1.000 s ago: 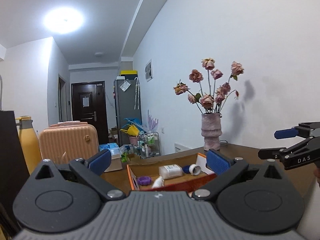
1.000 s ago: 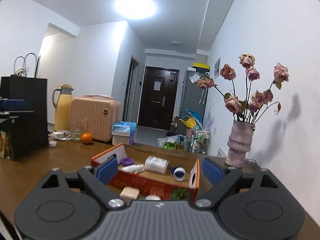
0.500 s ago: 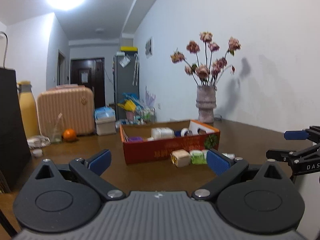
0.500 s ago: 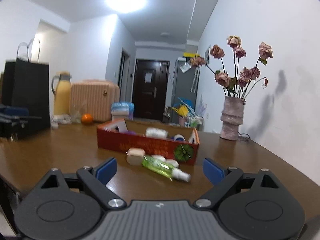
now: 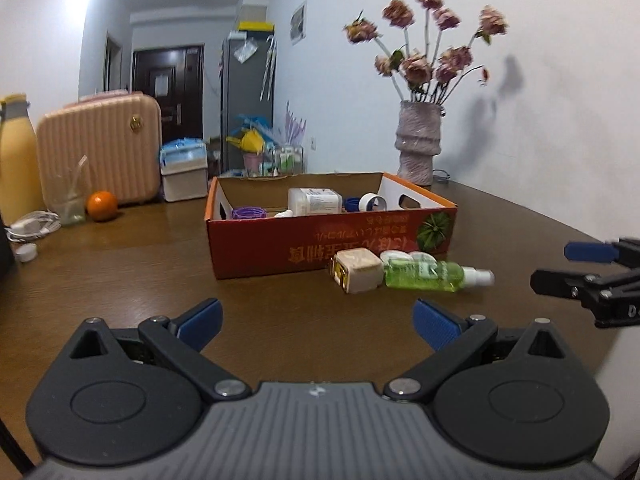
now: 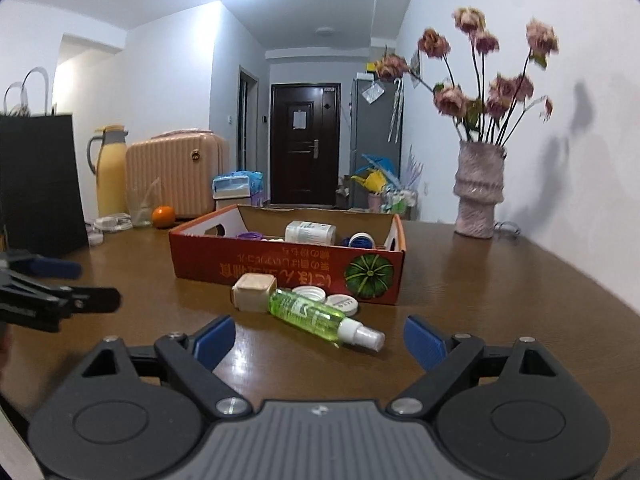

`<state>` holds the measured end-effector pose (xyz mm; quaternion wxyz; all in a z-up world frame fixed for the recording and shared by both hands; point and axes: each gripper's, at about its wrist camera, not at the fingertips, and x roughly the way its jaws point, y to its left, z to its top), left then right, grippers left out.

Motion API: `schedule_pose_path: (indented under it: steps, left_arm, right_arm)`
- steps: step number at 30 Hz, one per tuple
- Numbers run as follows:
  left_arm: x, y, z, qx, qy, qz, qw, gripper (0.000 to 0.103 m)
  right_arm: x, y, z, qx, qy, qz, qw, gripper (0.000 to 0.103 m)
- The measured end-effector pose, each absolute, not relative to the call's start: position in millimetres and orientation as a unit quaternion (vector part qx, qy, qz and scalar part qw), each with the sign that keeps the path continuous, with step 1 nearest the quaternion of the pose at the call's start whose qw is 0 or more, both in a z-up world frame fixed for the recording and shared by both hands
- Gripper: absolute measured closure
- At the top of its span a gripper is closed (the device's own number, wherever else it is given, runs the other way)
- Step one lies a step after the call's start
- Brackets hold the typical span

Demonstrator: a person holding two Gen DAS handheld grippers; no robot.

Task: Organize rigid objects
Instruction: 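Grasp the cream plug adapter with the left tool while the right tool grasps the round white container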

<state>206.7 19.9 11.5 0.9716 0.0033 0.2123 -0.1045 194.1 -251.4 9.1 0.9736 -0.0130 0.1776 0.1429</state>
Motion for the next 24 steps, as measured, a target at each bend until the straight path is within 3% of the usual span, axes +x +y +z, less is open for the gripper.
schedule_pose_path:
  steps: [8, 17, 21, 24]
  left_arm:
    - [296.3, 4.9, 21.5, -0.048, 0.243, -0.113, 0.962, 0.0]
    - [355.4, -27.6, -7.1, 0.001, 0.281, -0.178, 0.943, 0.001]
    - [373.7, -33.0, -19.6, -0.005, 0.303, -0.184, 0.935, 0.015]
    - [376.1, -29.8, -27.6, -0.02, 0.298, -0.194, 0.934, 0.016]
  right_arm:
    - [276.4, -252.1, 16.8, -0.047, 0.205, 0.13, 0.969, 0.02]
    - [361.6, -257.8, -3.3, -0.064, 0.267, 0.144, 0.951, 0.026]
    - [382.8, -252.6, -15.1, -0.08, 0.288, 0.169, 0.939, 0.026]
    - [390.0, -246.7, -21.8, -0.083, 0.305, 0.198, 0.928, 0.028]
